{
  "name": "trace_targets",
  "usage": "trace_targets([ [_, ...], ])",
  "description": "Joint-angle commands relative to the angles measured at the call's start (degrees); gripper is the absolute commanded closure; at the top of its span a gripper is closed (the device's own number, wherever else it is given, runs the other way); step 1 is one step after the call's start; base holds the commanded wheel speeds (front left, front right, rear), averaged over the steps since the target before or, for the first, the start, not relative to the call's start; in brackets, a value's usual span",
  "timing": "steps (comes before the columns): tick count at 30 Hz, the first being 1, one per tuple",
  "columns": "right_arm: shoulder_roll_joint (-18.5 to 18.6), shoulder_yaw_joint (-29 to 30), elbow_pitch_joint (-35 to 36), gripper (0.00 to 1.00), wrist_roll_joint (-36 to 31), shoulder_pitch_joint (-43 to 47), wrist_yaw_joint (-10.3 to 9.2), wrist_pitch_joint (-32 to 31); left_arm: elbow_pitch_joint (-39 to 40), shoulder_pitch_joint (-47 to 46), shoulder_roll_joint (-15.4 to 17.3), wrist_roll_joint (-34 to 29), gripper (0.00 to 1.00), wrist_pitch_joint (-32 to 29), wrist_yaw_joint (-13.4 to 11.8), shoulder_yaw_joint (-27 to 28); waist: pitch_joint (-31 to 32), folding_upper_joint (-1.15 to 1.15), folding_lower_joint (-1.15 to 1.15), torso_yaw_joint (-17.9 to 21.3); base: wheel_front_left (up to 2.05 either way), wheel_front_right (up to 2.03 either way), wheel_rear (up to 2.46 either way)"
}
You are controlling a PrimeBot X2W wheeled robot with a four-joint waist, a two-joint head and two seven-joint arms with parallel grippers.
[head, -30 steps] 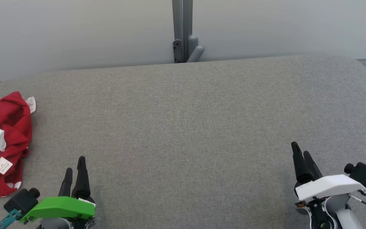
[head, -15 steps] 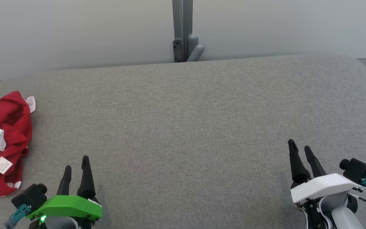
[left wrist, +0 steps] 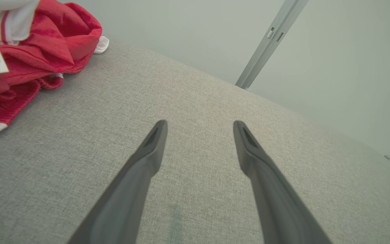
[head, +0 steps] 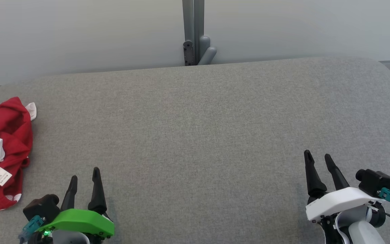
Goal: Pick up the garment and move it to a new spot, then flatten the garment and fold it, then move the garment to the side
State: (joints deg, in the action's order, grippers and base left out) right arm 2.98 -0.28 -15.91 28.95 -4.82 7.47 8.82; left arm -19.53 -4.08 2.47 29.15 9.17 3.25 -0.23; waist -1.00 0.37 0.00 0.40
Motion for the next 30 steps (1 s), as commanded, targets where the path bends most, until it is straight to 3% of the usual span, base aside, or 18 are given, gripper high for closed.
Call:
trace_targets([
  [1,0.3,0.0,0.3,0.0,-1.6,0.3,0.03,0.7,0.3,-0.3,0.4,-1.4,0.0,0.5,-0.3,-0.2,0.0,-0.22,0.0,0.0,0.0,0.0,0.0],
  [30,0.0,1.0,-0.5,0.0,-17.9,0.7,0.03,4.6,-0.2,1.1,0.5,-16.3,0.0,4.2,-2.4,-0.7,-0.2,-0.31,0.0,0.1,0.0,0.0,0.0],
])
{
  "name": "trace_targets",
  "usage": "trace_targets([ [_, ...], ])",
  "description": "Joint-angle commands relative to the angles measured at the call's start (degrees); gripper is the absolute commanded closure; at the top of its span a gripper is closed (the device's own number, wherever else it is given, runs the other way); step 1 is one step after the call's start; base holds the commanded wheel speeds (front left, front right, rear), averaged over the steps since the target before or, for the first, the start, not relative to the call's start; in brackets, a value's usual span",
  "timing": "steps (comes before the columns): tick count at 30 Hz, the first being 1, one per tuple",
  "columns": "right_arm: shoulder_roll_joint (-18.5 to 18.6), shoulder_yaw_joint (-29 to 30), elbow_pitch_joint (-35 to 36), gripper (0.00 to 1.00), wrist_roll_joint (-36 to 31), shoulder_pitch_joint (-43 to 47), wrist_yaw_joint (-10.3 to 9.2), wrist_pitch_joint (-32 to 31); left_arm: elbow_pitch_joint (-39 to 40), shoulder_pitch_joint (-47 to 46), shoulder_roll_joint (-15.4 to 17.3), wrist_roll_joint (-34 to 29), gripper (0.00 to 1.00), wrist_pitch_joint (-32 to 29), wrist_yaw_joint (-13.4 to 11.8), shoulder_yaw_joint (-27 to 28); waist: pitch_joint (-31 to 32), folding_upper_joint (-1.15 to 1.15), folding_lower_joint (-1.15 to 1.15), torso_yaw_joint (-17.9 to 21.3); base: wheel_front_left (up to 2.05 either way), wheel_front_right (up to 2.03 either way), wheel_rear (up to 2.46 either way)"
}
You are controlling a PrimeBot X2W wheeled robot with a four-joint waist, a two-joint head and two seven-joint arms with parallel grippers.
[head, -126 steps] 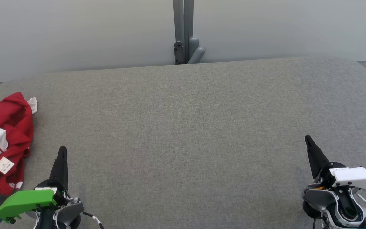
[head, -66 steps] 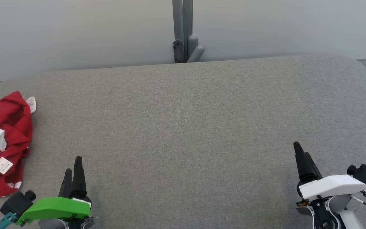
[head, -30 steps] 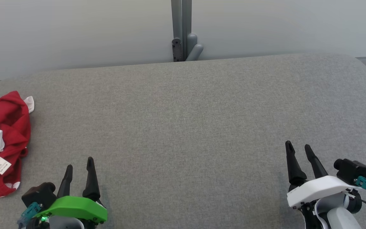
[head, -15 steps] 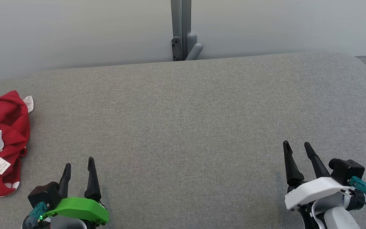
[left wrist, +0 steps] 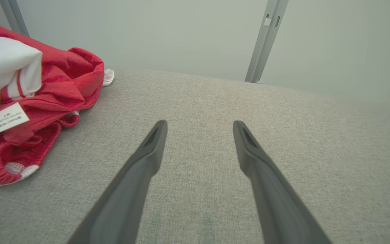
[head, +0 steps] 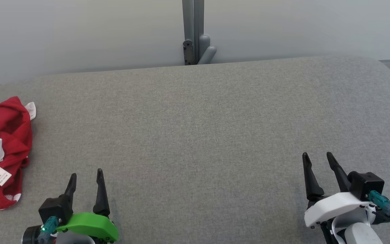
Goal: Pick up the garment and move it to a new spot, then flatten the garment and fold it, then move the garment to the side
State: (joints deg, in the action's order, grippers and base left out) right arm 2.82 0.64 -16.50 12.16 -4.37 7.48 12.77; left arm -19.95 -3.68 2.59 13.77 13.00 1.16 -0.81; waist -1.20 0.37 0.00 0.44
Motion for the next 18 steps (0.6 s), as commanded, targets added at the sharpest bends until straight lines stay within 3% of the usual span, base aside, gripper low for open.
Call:
trace_targets([
  [1,0.2,0.1,0.0,0.0,-1.1,0.2,0.02,0.6,0.2,0.7,0.4,-1.0,0.0,0.4,-0.3,-0.1,0.0,-0.31,0.0,0.0,0.0,0.0,0.0],
  [18,0.2,0.8,0.1,0.0,-8.6,0.9,0.01,2.4,-1.0,1.2,0.5,-7.2,0.0,2.2,-0.3,0.1,0.1,-0.36,0.0,-0.1,0.0,0.0,0.0],
])
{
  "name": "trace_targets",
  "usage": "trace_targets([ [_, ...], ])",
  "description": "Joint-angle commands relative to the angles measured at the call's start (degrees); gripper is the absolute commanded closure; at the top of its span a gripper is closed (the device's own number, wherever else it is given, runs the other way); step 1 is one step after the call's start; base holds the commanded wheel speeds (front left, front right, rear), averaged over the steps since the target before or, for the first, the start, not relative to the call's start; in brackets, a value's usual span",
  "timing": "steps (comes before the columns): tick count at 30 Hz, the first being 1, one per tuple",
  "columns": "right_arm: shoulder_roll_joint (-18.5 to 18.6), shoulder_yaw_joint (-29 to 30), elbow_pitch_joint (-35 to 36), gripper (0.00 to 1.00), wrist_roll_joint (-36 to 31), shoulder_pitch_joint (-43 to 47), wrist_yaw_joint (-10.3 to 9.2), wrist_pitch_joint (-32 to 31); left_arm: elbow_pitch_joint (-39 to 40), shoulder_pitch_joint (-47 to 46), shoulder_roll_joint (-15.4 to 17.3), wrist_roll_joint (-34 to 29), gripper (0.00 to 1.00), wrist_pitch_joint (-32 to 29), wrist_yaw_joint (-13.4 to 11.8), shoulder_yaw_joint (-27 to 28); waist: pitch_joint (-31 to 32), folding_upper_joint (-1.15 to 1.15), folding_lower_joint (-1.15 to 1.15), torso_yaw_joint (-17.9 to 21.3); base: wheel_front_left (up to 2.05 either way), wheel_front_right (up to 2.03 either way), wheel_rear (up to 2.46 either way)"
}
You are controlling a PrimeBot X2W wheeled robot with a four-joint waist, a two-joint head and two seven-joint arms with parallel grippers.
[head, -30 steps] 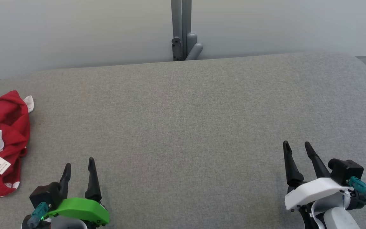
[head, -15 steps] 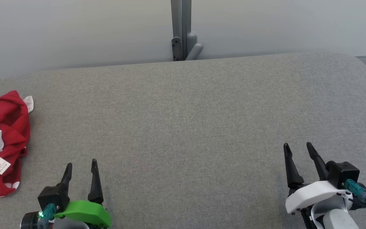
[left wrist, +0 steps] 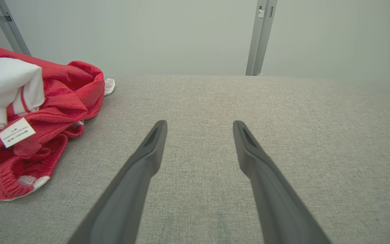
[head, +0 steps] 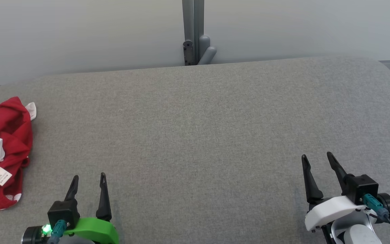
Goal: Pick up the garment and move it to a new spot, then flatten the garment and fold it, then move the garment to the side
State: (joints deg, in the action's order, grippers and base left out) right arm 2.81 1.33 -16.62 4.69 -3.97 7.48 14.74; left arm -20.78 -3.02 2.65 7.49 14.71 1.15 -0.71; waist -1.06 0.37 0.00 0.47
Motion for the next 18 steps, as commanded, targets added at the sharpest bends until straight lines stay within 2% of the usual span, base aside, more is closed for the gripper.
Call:
trace_targets([
  [1,0.2,0.2,0.3,0.0,-1.4,0.6,0.01,0.5,-0.2,0.6,0.4,-1.2,0.0,0.6,-0.3,-0.1,0.0,-0.37,0.0,-0.2,0.0,0.0,0.0],
  [9,0.2,-0.4,1.7,0.0,-0.1,0.9,0.01,0.5,-0.1,0.2,0.4,-0.9,0.0,0.5,-0.2,-0.2,-0.3,-0.37,0.0,-2.9,0.0,0.0,0.0],
  [13,0.2,-1.9,1.7,0.0,1.5,1.1,0.01,0.5,-0.3,0.1,0.4,-0.5,0.0,0.5,-0.4,-0.2,-0.5,-0.37,0.0,-6.5,0.0,0.0,0.0],
  [18,0.2,-3.5,1.4,0.0,2.8,0.5,0.01,0.5,-0.5,0.2,0.4,-0.4,0.0,0.5,-0.4,0.4,-0.9,-0.37,0.0,-12.9,0.0,0.0,0.0],
])
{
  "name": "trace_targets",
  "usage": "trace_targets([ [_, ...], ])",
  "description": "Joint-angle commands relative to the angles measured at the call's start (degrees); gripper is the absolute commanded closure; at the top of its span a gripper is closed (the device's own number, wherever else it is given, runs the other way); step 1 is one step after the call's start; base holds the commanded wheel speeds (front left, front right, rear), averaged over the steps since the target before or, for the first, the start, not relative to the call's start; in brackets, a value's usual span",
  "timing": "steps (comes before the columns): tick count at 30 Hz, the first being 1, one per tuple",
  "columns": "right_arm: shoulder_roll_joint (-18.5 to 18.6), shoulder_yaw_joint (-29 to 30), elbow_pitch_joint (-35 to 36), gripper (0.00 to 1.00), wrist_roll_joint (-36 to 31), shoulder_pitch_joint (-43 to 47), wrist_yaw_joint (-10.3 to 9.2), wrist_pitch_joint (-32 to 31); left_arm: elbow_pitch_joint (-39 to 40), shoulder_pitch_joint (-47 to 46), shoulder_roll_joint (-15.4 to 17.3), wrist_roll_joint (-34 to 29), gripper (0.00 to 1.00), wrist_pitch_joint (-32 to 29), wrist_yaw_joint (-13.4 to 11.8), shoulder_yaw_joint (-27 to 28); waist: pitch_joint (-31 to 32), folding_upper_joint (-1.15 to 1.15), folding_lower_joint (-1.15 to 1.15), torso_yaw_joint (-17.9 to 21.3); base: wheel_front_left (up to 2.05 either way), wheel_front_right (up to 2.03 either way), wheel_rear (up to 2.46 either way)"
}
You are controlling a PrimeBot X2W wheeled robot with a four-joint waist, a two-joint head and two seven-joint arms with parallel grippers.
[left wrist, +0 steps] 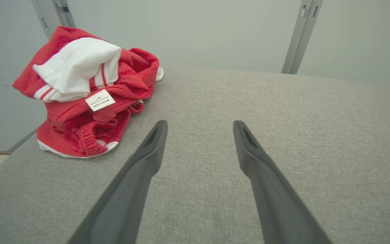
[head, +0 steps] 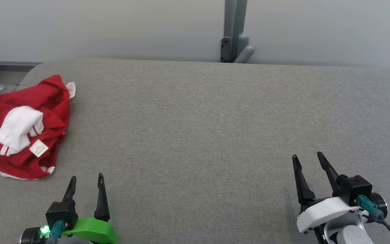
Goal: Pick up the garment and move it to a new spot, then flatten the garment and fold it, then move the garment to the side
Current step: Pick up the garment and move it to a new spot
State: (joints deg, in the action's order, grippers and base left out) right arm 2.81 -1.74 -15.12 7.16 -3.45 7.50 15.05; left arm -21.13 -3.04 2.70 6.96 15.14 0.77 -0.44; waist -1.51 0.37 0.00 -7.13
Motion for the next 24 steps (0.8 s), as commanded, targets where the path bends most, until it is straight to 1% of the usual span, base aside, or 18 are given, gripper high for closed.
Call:
trace_targets([
  [1,0.2,-0.4,-0.1,0.0,0.0,0.1,-0.02,0.2,-0.2,0.1,0.3,0.3,0.0,0.0,0.0,0.1,-0.6,-0.37,0.0,-7.0,0.0,0.0,0.0],
  [8,0.6,-1.7,0.0,0.0,-1.5,-0.4,-0.02,0.2,-0.1,1.0,0.3,0.9,0.0,0.0,-0.3,1.1,-1.1,-0.37,0.0,-17.9,0.0,0.0,0.0],
  [9,0.6,-1.7,0.0,0.0,-1.5,-0.4,-0.02,0.2,-0.1,1.0,0.3,0.9,0.0,0.0,-0.3,1.1,-1.1,-0.37,0.0,-17.9,0.0,0.0,0.0],
  [13,0.8,-3.2,-0.9,0.0,-1.3,-1.1,-0.02,0.2,-0.1,1.7,0.3,1.4,0.0,0.0,-0.8,1.7,-1.5,-0.37,0.0,-23.2,0.0,0.0,0.0],
  [19,1.8,-8.6,-3.0,0.0,-0.6,-5.2,-0.03,0.2,2.8,3.7,0.3,3.8,0.0,0.0,-2.8,4.6,-3.6,-0.37,0.0,-24.5,0.0,0.0,0.0],
  [24,2.9,-11.2,-3.8,0.0,0.5,-7.3,-0.02,0.2,4.0,4.9,0.3,5.3,0.0,0.0,-3.4,5.1,-4.3,-0.37,0.0,-24.8,0.0,0.0,0.0],
])
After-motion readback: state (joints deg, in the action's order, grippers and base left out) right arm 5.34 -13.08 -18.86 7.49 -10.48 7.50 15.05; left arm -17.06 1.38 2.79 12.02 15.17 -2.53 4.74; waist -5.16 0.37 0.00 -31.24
